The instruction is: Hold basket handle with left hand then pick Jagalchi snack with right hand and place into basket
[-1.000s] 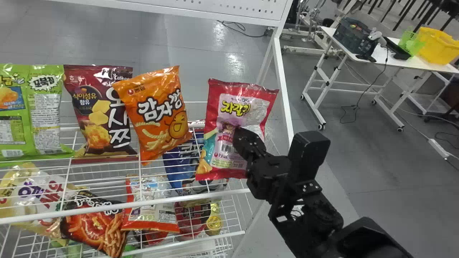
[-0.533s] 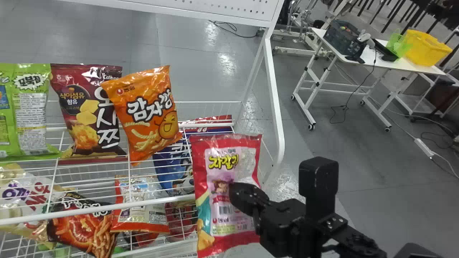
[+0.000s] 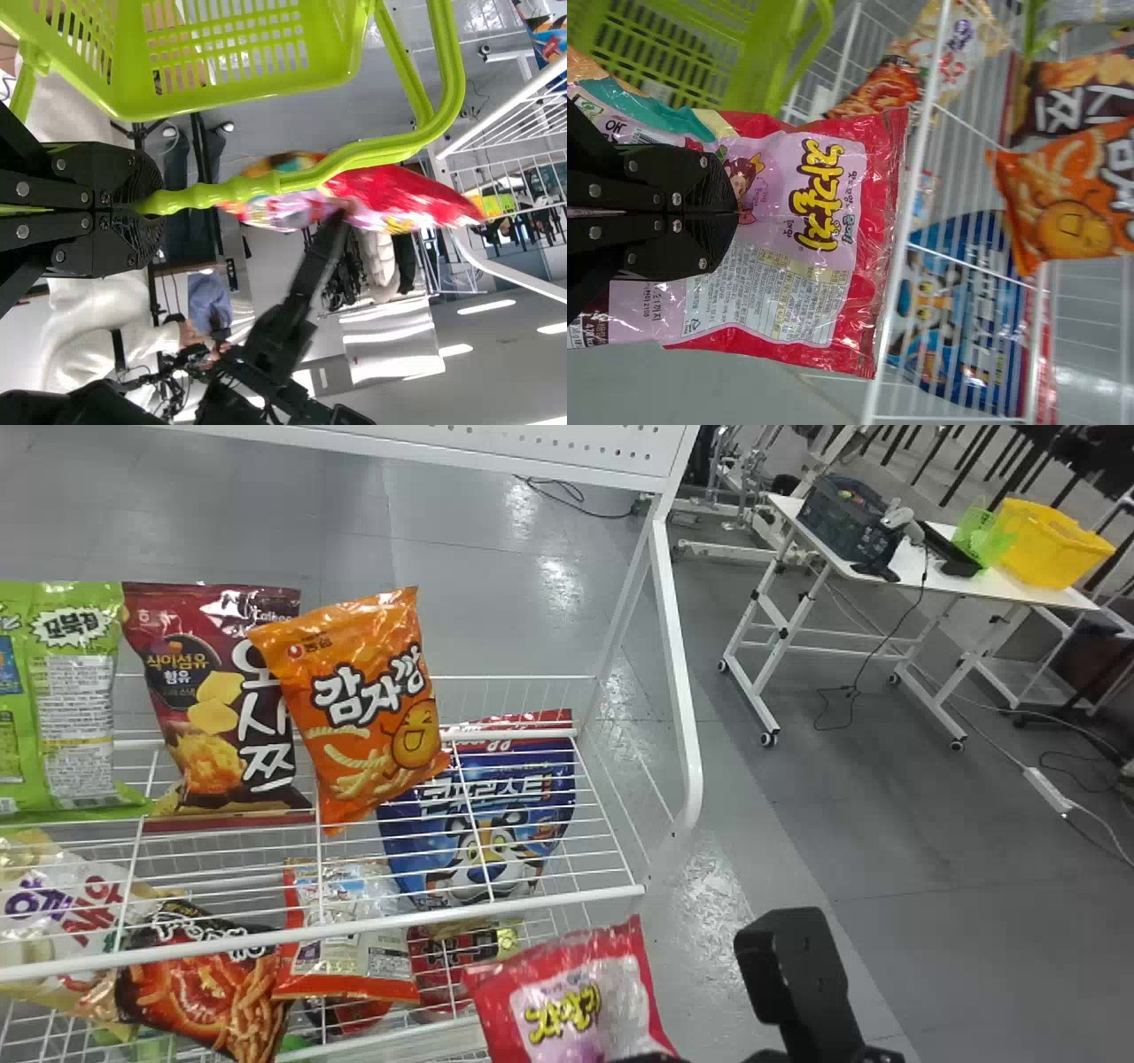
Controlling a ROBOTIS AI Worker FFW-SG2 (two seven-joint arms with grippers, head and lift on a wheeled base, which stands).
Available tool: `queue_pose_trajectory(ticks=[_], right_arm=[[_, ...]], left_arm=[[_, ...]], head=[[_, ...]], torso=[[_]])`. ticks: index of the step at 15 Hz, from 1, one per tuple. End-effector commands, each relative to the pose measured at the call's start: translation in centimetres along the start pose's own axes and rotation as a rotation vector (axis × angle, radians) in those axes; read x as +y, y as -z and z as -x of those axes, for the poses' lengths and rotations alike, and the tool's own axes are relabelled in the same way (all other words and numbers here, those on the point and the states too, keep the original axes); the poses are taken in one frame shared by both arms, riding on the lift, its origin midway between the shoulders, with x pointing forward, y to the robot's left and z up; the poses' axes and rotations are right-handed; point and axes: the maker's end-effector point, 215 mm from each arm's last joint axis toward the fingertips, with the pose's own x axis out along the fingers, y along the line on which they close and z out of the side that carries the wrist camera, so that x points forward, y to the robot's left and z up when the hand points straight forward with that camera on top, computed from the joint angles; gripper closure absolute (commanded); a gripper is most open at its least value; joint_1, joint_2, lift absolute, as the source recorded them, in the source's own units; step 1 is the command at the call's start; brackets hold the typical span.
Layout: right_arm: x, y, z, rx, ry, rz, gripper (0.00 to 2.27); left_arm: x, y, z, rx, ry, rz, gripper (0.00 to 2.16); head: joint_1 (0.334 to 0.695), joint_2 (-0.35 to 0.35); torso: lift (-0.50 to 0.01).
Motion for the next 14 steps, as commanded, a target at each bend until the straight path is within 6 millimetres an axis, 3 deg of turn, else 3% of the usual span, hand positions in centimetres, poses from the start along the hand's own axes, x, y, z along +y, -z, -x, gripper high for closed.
queue_pose_trajectory(ticks=[1,5,12,14], right_arm=[[1.5,1.4,0.0,0.044,-0.036,0.000,2.24],[4.9,2.4,-0.9,0.072,-0.108,0.019,2.24],[9.7,7.9,-4.7,0.219,-0.157,0.076,2.24],[10.9,8.6,-5.8,0.240,-0.178,0.090,2.24]], left_arm=[[-0.1,-0.1,-0.1,-0.003,-0.001,-0.002,1.21],[-0.2,-0.1,-0.2,-0.002,0.001,-0.005,1.21],[-0.8,0.4,-0.4,0.008,0.017,-0.006,1.21],[-1.0,0.7,-0.4,0.009,0.021,-0.003,1.21]], head=[[0.695,-0.350],[0.695,-0.350],[0.695,-0.350],[0.695,-0.350]], torso=[[-0.010],[-0.010],[-0.010],[-0.010]])
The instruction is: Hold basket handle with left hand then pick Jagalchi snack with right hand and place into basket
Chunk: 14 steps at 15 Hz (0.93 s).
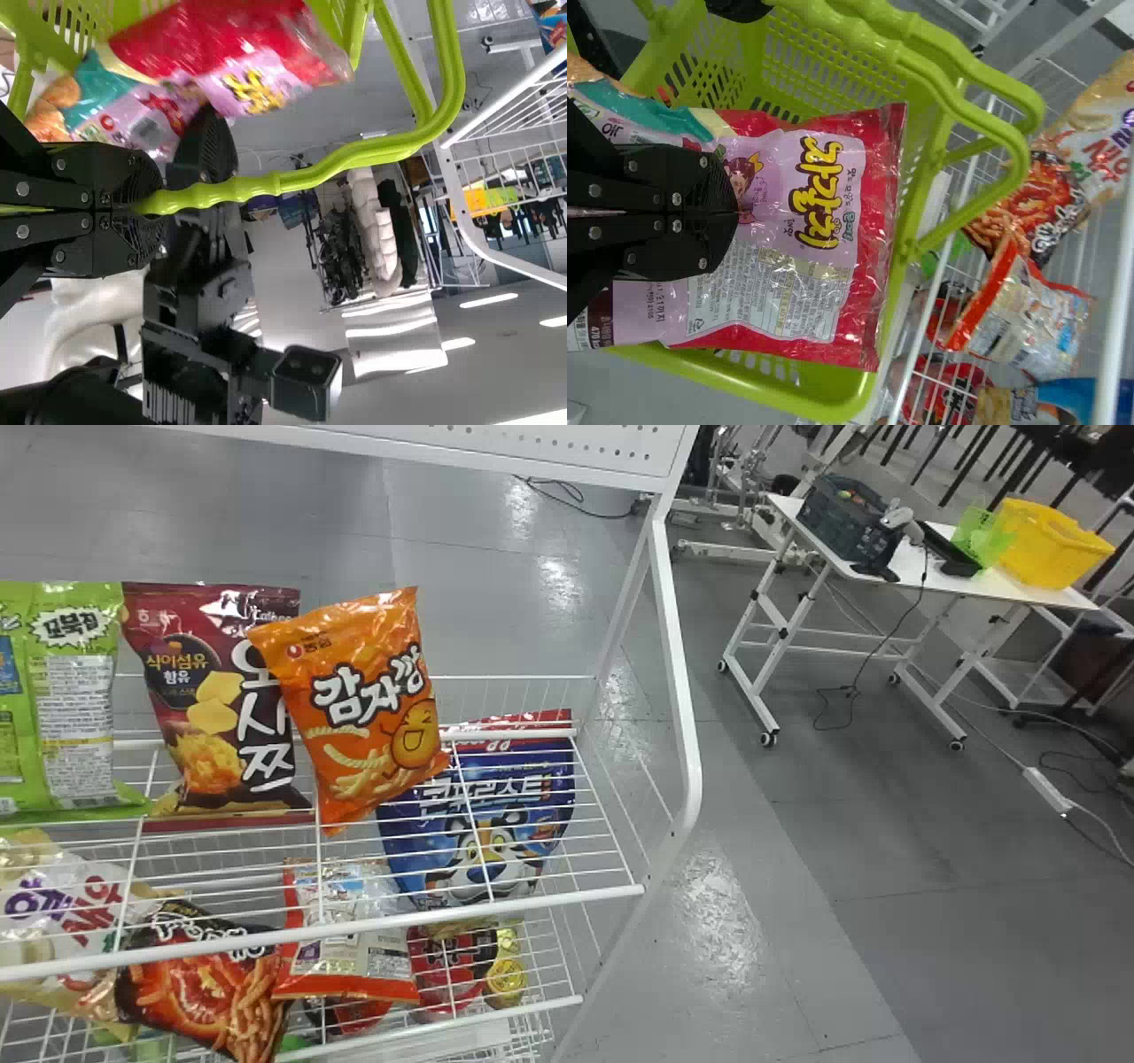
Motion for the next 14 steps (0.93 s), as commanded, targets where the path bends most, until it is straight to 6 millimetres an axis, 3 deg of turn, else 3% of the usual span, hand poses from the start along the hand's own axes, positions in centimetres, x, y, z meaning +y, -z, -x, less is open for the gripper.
queue_pose_trajectory(ticks=[1,3,5,6,10,11,12,13,14], right_arm=[[1.2,0.1,-2.0,0.010,-0.021,0.013,2.24],[1.8,-0.9,-4.0,-0.027,-0.024,0.019,2.24],[2.5,-3.4,-5.7,-0.116,-0.041,0.019,2.24],[2.9,-4.1,-6.4,-0.134,-0.051,0.020,2.24],[3.5,-3.0,-9.6,-0.074,-0.047,0.023,2.24],[3.1,-1.9,-10.1,-0.036,-0.039,0.025,1.99],[3.0,-1.8,-10.2,-0.032,-0.037,0.026,1.28],[2.6,-1.6,-9.9,-0.031,-0.028,0.030,0.12],[1.9,-2.0,-9.1,-0.050,-0.014,0.024,0.00]], left_arm=[[-0.1,0.2,0.0,0.002,0.003,0.002,1.21],[-0.2,0.5,0.1,0.009,0.007,0.008,1.21],[-0.4,0.6,0.0,0.008,0.016,0.006,1.21],[-0.5,0.7,0.0,0.010,0.020,0.007,1.21],[-0.6,1.0,0.1,0.012,0.020,0.011,1.21],[-0.6,1.0,0.1,0.012,0.020,0.011,1.21],[-0.5,1.0,0.1,0.013,0.019,0.011,1.21],[-0.5,1.0,0.1,0.013,0.019,0.011,1.21],[-0.5,1.0,0.1,0.013,0.016,0.009,1.21]], head=[[0.695,-0.350],[0.695,-0.350],[0.695,-0.350],[0.695,-0.301],[0.695,-0.161],[0.695,-0.150],[0.695,-0.149],[0.695,-0.156],[0.695,-0.167]], torso=[[-0.010],[-0.010],[-0.010],[-0.010],[-0.010],[-0.010],[-0.010],[-0.010],[-0.010]])
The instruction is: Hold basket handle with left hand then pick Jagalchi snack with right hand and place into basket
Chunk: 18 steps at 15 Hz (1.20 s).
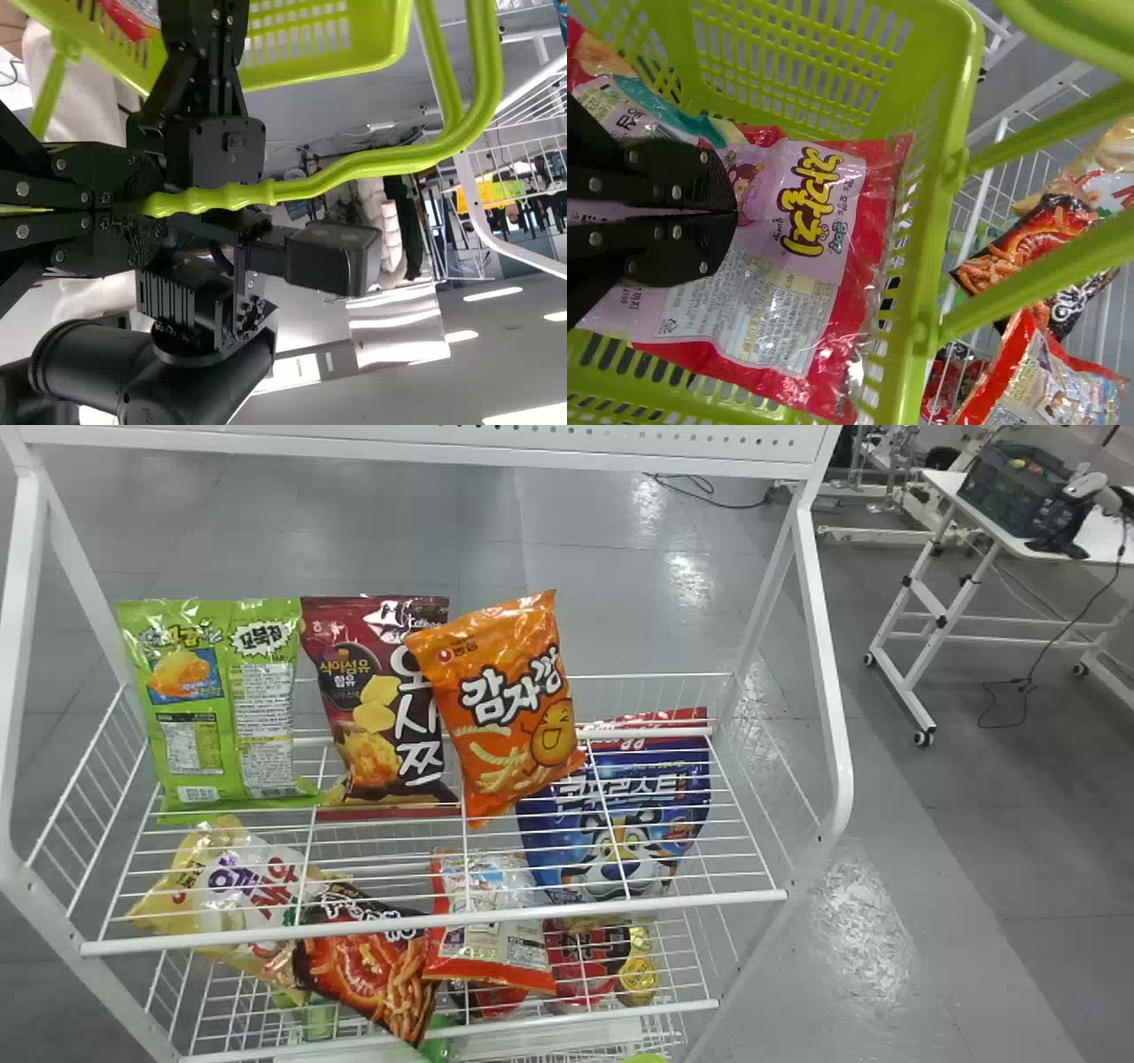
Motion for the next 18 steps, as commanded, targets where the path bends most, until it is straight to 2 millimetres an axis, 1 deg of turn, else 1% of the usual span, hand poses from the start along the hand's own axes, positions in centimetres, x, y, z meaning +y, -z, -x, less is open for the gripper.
queue_pose_trajectory(ticks=[1,2,3,5,6,7,8,10,11,12,14,15,16,18], right_arm=[[-1.2,-0.4,1.7,-0.024,0.027,-0.009,0.00],[-1.9,0.1,2.9,-0.008,0.038,-0.008,0.03],[-2.5,0.8,4.2,0.018,0.049,-0.011,0.05],[-3.5,1.9,6.0,0.057,0.061,-0.029,0.05],[-4.2,1.5,6.9,0.040,0.077,-0.039,0.06],[-4.9,0.8,7.6,0.011,0.095,-0.048,0.06],[-5.9,-1.0,8.5,-0.060,0.123,-0.059,0.07],[-8.6,-4.1,10.5,-0.164,0.206,-0.071,0.08],[-10.3,-6.3,11.8,-0.242,0.260,-0.071,0.08],[-11.6,-9.5,13.3,-0.361,0.302,-0.078,0.09],[-13.6,-13.7,15.9,-0.544,0.364,-0.101,0.12],[-14.3,-16.1,17.4,-0.663,0.387,-0.112,0.12],[-14.5,-17.1,18.2,-0.729,0.395,-0.122,0.12],[-15.2,-17.9,18.5,-0.817,0.418,-0.151,0.12]], left_arm=[[0.1,-0.1,0.0,0.000,-0.003,-0.003,1.21],[0.1,-0.2,0.0,-0.001,-0.004,-0.003,1.21],[0.1,-0.3,0.0,-0.002,-0.005,-0.005,1.21],[0.2,-0.4,0.0,-0.002,-0.005,-0.006,1.21],[0.2,-0.5,0.0,-0.004,-0.007,-0.008,1.21],[0.4,-0.6,0.0,-0.004,-0.010,-0.009,1.21],[0.4,-0.7,0.0,-0.004,-0.010,-0.011,1.21],[0.5,-0.7,-0.1,-0.006,-0.010,-0.007,1.21],[0.5,-0.7,-0.1,-0.008,-0.010,-0.005,1.21],[0.5,-0.8,-0.1,-0.008,-0.010,-0.005,1.21],[0.6,-0.8,-0.3,-0.007,-0.009,-0.002,1.21],[0.7,-0.8,-0.4,-0.006,-0.008,-0.002,1.21],[0.7,-0.9,-0.5,-0.004,-0.009,-0.005,1.21],[0.8,-0.8,-0.6,0.001,-0.012,-0.006,1.21]], head=[[0.695,-0.180],[0.695,-0.198],[0.695,-0.242],[0.695,-0.316],[0.695,-0.350],[0.695,-0.350],[0.695,-0.350],[0.695,-0.350],[0.695,-0.350],[0.695,-0.350],[0.695,-0.350],[0.695,-0.350],[0.695,-0.350],[0.695,-0.350]], torso=[[-0.010],[-0.010],[-0.010],[-0.010],[-0.010],[-0.010],[-0.010],[-0.010],[-0.010],[-0.010],[-0.010],[-0.010],[-0.010],[-0.010]])
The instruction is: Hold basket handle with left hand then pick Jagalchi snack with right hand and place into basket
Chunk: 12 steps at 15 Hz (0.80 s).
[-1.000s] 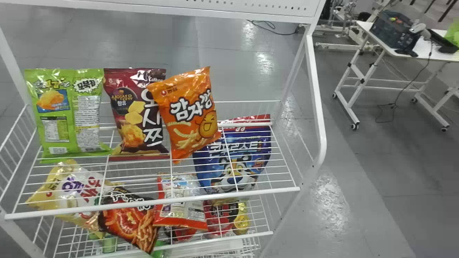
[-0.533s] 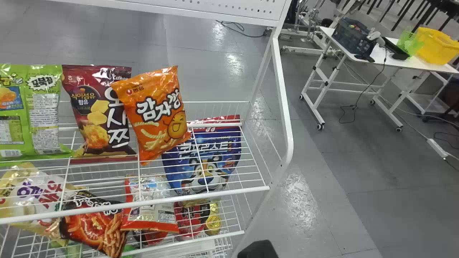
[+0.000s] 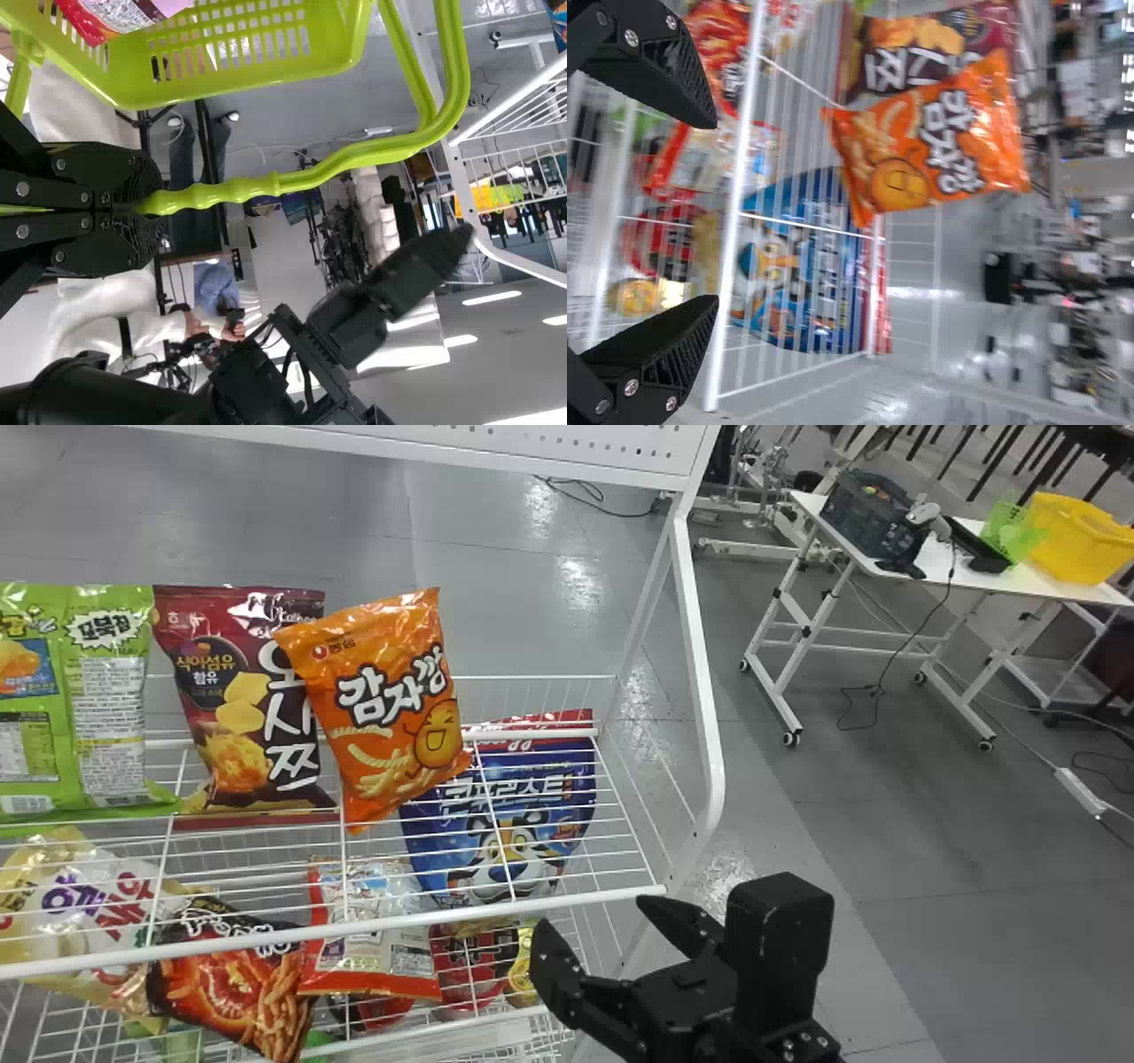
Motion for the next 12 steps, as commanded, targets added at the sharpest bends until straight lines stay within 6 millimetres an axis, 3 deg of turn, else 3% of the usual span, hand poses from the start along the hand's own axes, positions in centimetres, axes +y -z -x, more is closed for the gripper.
queue_pose_trajectory(ticks=[1,3,6,12], right_arm=[[-0.4,-2.1,-0.3,-0.147,0.019,-0.043,0.12],[-0.8,-4.0,1.0,-0.305,0.035,-0.064,0.13],[-0.9,-2.2,1.4,-0.281,0.042,-0.077,0.12],[-1.3,-1.7,4.2,-0.362,0.043,-0.081,0.12]], left_arm=[[0.0,0.0,-0.2,0.002,0.001,0.000,1.21],[-0.1,0.1,-0.2,0.003,0.002,0.000,1.21],[-0.1,0.2,-0.2,0.003,0.005,0.003,1.21],[0.1,0.1,0.5,-0.026,0.004,0.008,1.21]], head=[[0.695,-0.350],[0.695,-0.350],[0.695,-0.350],[0.695,-0.350]], torso=[[-0.010],[-0.010],[-0.010],[-0.010]])
